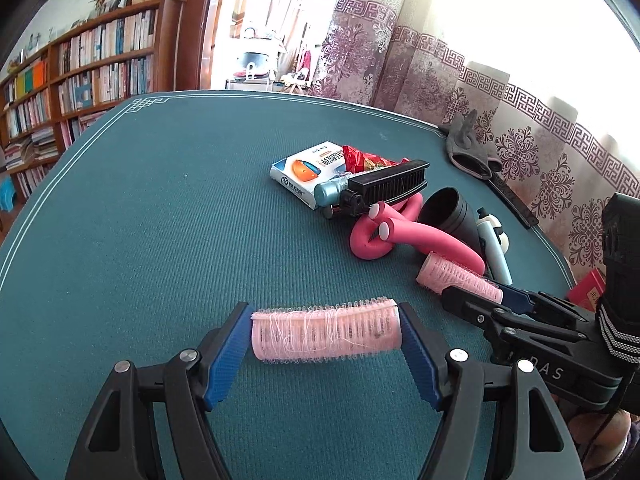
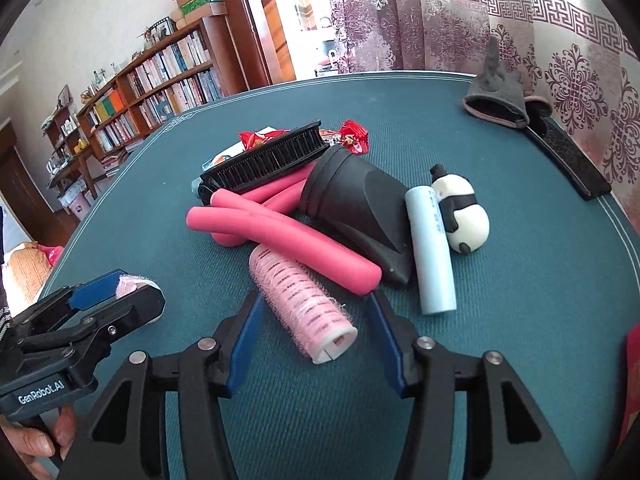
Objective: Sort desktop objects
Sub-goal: 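Grasp a pink hair roller with left tool while right tool grasps another pink roller, then carry both pink rollers into the red tin and open both tools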
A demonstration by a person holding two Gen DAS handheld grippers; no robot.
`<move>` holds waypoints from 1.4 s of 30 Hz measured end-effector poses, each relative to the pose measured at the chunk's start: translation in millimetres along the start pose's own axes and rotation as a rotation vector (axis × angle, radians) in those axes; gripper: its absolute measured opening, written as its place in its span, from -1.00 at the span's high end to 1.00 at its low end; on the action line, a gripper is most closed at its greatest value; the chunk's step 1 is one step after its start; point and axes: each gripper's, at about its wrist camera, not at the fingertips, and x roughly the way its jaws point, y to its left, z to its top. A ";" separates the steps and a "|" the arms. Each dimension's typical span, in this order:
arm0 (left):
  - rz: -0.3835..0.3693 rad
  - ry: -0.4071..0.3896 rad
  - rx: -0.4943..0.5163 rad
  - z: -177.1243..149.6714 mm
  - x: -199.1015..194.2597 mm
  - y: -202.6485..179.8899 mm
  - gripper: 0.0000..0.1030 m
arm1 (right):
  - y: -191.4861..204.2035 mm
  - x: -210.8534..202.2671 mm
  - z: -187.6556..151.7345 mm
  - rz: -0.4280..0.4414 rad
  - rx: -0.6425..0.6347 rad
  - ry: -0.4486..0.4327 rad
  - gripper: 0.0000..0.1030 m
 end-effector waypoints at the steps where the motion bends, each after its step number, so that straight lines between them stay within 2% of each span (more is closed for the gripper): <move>1: -0.001 -0.001 -0.001 -0.2 -0.1 0.1 -0.42 | 2.3 1.0 0.7 -0.009 -0.009 -0.003 0.04; 9: -0.002 -0.006 0.001 -0.9 -1.6 -0.7 -0.42 | 9.6 -17.7 -9.9 -0.021 -0.047 -0.025 0.40; 15: -0.008 -0.003 0.006 -2.8 -3.8 -5.8 -0.42 | -2.7 -49.8 -28.0 -0.012 0.001 -0.053 0.44; 20: -0.020 0.003 0.032 -6.8 -8.3 -19.0 -0.42 | -22.9 -82.8 -38.8 0.042 0.102 -0.085 0.44; 30: -0.061 0.013 0.087 -19.6 -22.3 -56.3 -0.42 | -60.9 -150.8 -70.4 -0.105 0.177 -0.179 0.44; 38: -0.122 -0.001 0.188 -22.7 -34.0 -112.8 -0.42 | -111.3 -216.9 -96.8 -0.262 0.267 -0.283 0.44; 42: -0.157 -0.001 0.235 -25.1 -38.0 -140.5 -0.42 | -139.0 -237.2 -107.9 -0.355 0.297 -0.290 0.44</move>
